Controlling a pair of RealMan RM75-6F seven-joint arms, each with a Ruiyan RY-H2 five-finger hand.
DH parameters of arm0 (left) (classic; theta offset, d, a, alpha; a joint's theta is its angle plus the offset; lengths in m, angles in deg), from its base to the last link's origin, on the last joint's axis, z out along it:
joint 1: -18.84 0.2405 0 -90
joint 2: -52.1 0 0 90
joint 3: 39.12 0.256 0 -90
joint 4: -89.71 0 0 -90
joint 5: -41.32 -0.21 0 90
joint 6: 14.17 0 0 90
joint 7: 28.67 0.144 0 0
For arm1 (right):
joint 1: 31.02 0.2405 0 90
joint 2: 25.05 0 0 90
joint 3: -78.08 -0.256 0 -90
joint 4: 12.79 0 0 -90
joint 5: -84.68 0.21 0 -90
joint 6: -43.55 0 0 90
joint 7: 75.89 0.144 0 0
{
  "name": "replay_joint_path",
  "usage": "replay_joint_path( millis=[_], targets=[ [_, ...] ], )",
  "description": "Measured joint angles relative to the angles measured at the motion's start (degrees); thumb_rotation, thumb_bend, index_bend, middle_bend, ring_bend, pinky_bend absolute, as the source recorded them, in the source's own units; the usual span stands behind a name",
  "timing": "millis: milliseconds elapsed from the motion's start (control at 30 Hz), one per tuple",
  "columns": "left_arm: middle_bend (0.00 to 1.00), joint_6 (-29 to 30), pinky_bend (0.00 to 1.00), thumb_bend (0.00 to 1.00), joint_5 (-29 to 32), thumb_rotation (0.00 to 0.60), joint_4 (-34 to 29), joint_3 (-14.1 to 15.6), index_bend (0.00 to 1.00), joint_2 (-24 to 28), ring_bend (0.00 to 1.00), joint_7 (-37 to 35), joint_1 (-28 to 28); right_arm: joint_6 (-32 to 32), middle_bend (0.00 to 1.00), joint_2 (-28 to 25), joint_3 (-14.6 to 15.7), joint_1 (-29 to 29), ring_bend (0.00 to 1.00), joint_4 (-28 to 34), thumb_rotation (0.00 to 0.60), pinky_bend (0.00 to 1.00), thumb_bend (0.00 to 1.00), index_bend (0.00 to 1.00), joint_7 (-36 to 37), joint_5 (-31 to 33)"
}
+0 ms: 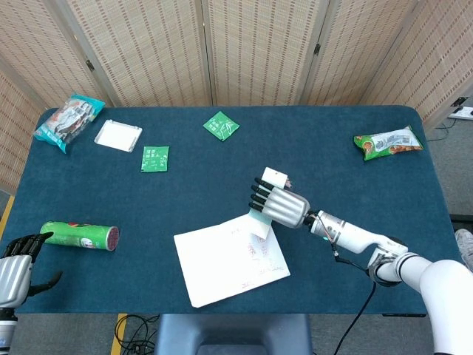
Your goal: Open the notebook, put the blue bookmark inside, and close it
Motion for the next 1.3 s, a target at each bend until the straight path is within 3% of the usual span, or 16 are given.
replay_joint_path(
  millis=[233, 700, 1000, 1300],
  targets=[
    [0.24, 0.5, 0.18, 0.25, 0.3, 0.6, 0.3, 0.1, 0.19, 0.1, 0.18, -0.4, 0.6, 2.4, 0.27, 0.8, 3.6, 4.1, 0.14, -0.7, 0.6, 0.14, 0.26, 0.44, 2.7, -7.6],
    [0.24, 0.9, 0.18, 0.25, 0.5, 0.6, 0.6, 0.4, 0.19, 0.1, 0.18, -1.0, 1.3, 10.9, 0.27, 9.2, 10.0, 8.9, 0.14, -16.6, 0.6, 0.1, 0.25, 0.45, 8.8, -17.4],
    [0.24, 0.8, 0.18, 0.25, 0.4, 0.6, 1.0, 0.4, 0.19, 0.0, 0.18, -1.5, 1.4, 13.5, 0.27, 14.0, 12.8, 9.4, 0.14, -22.0, 0.6, 0.04, 0.24, 0.45, 7.9, -19.2],
    [0.24, 0.8, 0.18, 0.25, 0.2, 0.6, 1.4, 0.5, 0.19, -0.2, 0.18, -2.0, 1.5, 13.8, 0.25, 15.2, 14.0, 9.1, 0.09, -22.7, 0.6, 0.0, 0.23, 0.45, 5.9, -18.7]
  ],
)
